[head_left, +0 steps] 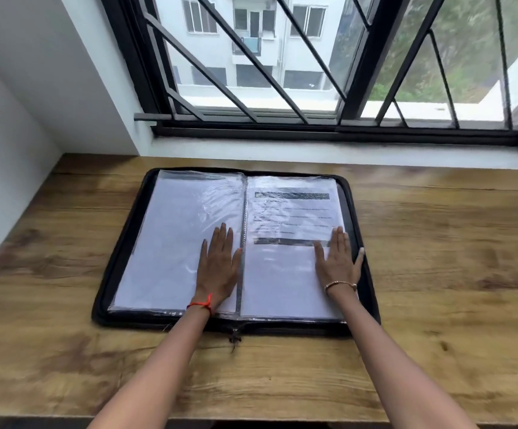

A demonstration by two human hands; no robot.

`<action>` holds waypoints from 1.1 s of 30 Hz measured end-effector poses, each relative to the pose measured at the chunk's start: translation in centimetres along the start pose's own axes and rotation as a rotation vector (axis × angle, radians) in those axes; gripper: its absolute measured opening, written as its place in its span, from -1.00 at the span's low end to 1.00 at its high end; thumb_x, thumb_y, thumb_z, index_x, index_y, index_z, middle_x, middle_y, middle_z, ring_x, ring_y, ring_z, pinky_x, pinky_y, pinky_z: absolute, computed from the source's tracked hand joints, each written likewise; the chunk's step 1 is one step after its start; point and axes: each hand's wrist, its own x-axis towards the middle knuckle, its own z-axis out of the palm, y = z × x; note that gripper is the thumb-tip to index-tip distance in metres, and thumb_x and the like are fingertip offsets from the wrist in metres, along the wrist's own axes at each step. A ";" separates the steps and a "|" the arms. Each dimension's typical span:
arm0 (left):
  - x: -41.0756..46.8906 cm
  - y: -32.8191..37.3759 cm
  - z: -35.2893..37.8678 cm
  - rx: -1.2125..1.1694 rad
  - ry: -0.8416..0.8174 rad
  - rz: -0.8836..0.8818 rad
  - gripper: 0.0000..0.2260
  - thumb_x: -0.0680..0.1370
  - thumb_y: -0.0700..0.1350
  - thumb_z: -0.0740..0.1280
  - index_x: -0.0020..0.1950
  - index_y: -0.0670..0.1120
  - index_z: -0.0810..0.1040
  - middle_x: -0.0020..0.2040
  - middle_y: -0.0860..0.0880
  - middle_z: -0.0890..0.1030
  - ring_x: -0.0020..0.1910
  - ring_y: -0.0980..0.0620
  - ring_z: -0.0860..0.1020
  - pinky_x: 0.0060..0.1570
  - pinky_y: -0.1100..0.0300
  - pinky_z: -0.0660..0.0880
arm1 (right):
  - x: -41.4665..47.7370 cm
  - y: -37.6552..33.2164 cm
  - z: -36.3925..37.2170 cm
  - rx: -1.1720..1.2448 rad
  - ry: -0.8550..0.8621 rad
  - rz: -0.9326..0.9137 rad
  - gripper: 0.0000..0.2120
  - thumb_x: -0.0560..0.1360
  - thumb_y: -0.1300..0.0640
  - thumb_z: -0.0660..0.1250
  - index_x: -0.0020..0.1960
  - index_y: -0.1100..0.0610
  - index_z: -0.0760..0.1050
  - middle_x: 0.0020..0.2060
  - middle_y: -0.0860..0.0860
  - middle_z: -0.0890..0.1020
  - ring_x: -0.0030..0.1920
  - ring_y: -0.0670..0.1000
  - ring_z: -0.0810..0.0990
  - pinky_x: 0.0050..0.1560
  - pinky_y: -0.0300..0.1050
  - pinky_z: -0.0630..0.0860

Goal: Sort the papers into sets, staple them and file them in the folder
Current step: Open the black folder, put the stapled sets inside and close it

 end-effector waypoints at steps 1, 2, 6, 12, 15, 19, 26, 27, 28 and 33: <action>-0.4 -0.9 -0.3 0.005 0.014 -0.033 -0.39 0.52 0.10 -0.19 0.53 -0.14 0.00 0.55 -0.03 -0.04 0.53 0.07 -0.09 0.42 0.23 -0.25 | 0.1 -0.6 -0.2 0.019 0.014 0.049 -0.33 0.57 -0.23 -0.14 0.52 0.11 -0.22 0.52 -0.03 -0.14 0.51 -0.09 -0.18 0.46 0.09 -0.32; -0.8 -1.7 -0.6 0.016 0.038 -0.062 -0.37 0.52 0.13 -0.21 0.53 -0.14 0.01 0.55 -0.03 -0.03 0.52 0.07 -0.07 0.42 0.23 -0.24 | 0.3 -1.4 -0.3 0.042 0.025 0.078 -0.32 0.57 -0.23 -0.13 0.52 0.14 -0.21 0.52 -0.01 -0.13 0.51 -0.07 -0.18 0.45 0.10 -0.33; -1.9 -4.7 -2.0 0.021 0.126 -0.186 -0.50 0.64 0.03 -0.01 0.53 -0.16 0.04 0.55 -0.05 0.00 0.52 0.05 -0.03 0.44 0.18 -0.20 | 1.0 -5.7 -0.6 0.108 0.006 -0.014 -0.33 0.59 -0.18 -0.07 0.52 0.19 -0.16 0.52 0.03 -0.11 0.52 -0.02 -0.16 0.46 0.06 -0.25; -2.1 -8.9 -5.0 -0.007 0.246 -0.542 -0.57 0.62 -0.04 0.11 0.43 -0.23 0.25 0.45 -0.21 0.24 0.40 -0.22 0.21 0.37 -0.12 0.12 | -1.2 -13.7 0.5 0.317 -0.066 -0.368 -0.43 0.60 -0.03 0.08 0.49 0.25 0.05 0.50 0.12 0.08 0.51 0.04 0.01 0.47 -0.10 -0.01; -1.8 -9.9 -6.3 -0.073 0.292 -0.635 -0.65 0.60 -0.12 0.18 0.34 -0.27 0.35 0.34 -0.25 0.33 0.30 -0.24 0.28 0.24 -0.08 0.24 | -2.5 -16.4 1.7 0.331 -0.152 -0.515 -0.43 0.60 0.00 0.11 0.49 0.25 0.03 0.51 0.12 0.05 0.51 0.05 0.00 0.47 -0.11 -0.01; -1.1 -10.9 -6.8 -0.139 0.313 -0.690 -0.78 0.58 -0.16 0.23 0.15 -0.24 0.52 0.20 -0.21 0.48 0.24 -0.22 0.35 0.19 -0.07 0.28 | -3.4 -18.0 3.5 0.102 -0.287 -0.597 -0.39 0.60 -0.08 0.04 0.52 0.16 -0.10 0.52 0.07 -0.14 0.52 0.03 -0.18 0.49 0.05 -0.18; -0.7 -11.4 -8.3 -0.275 0.398 -0.698 -0.79 0.38 -0.27 0.37 -0.44 -0.14 0.45 -0.32 -0.19 0.51 -0.17 -0.25 0.49 -0.11 -0.02 0.45 | -3.3 -18.1 3.8 0.035 -0.337 -0.577 -0.36 0.59 -0.15 0.01 0.53 0.08 -0.17 0.51 0.03 -0.24 0.50 0.00 -0.28 0.47 0.06 -0.29; -0.6 -11.2 -8.8 -0.316 0.417 -0.685 -0.76 0.34 -0.28 0.35 -0.49 -0.12 0.40 -0.40 -0.15 0.41 -0.27 -0.25 0.41 -0.23 0.05 0.42 | -3.3 -18.1 3.8 0.049 -0.334 -0.574 -0.36 0.59 -0.15 0.01 0.53 0.08 -0.16 0.51 0.03 -0.23 0.50 -0.01 -0.27 0.46 0.05 -0.29; -0.5 -11.1 -9.4 -0.373 0.432 -0.669 -0.77 0.33 -0.29 0.32 -0.49 -0.12 0.36 -0.43 -0.12 0.34 -0.35 -0.19 0.31 -0.33 0.12 0.35 | -3.3 -18.0 3.6 0.068 -0.330 -0.572 -0.37 0.59 -0.15 0.02 0.53 0.08 -0.14 0.51 0.03 -0.22 0.50 -0.01 -0.27 0.46 0.05 -0.29; -0.1 -10.7 -12.7 -0.798 0.231 -0.528 -0.95 0.41 -0.18 0.34 -0.20 -0.15 0.51 -0.27 -0.07 0.49 -0.26 -0.02 0.42 -0.27 0.17 0.32 | -3.2 -18.0 2.5 0.200 -0.276 -0.562 -0.40 0.58 -0.13 0.07 0.52 0.09 -0.03 0.52 0.01 -0.11 0.51 -0.03 -0.19 0.48 0.05 -0.21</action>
